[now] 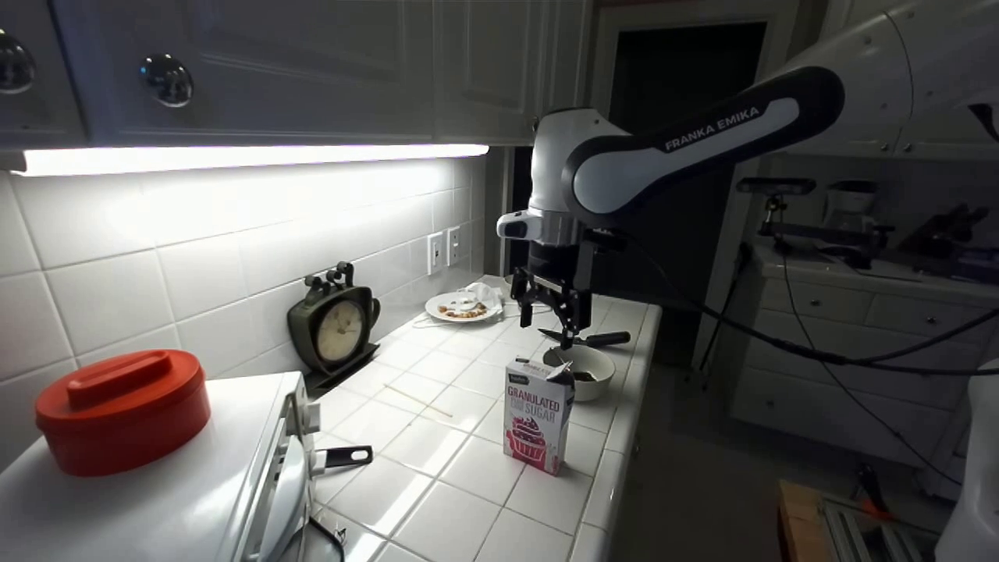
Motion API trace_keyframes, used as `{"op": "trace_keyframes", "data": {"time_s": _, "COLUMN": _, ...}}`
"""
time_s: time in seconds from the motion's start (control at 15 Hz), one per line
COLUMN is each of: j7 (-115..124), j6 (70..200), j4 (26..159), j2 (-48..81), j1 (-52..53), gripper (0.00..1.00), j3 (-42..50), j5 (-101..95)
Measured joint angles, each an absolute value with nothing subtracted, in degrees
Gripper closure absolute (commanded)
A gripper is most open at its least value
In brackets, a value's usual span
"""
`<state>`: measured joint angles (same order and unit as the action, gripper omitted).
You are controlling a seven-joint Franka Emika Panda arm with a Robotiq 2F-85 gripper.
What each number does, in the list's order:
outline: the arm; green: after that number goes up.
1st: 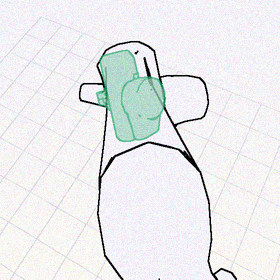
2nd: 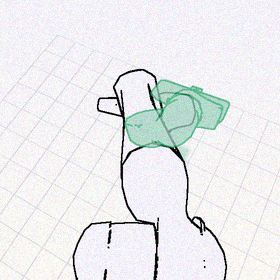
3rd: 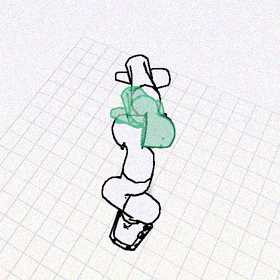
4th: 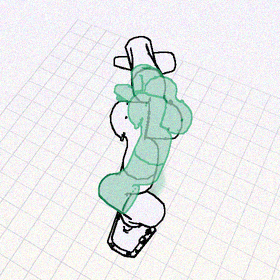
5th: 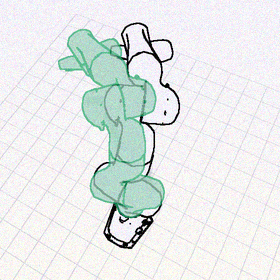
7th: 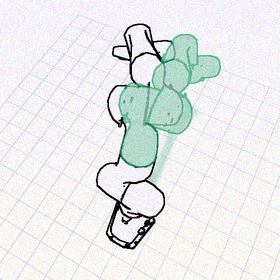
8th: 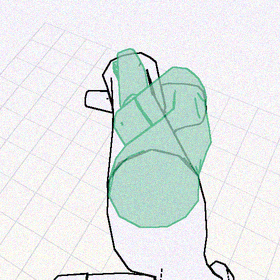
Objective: Move the white box forward
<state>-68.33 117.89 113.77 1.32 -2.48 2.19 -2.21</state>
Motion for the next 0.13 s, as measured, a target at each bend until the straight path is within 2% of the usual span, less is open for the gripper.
{"op": "trace_keyframes", "data": {"time_s": 0.13, "j7": -68.4, "j6": 117.89, "j4": 113.65, "j2": 1.32, "j1": -2.48, "gripper": 0.0, "j3": 2.19, "j5": -2.21}}
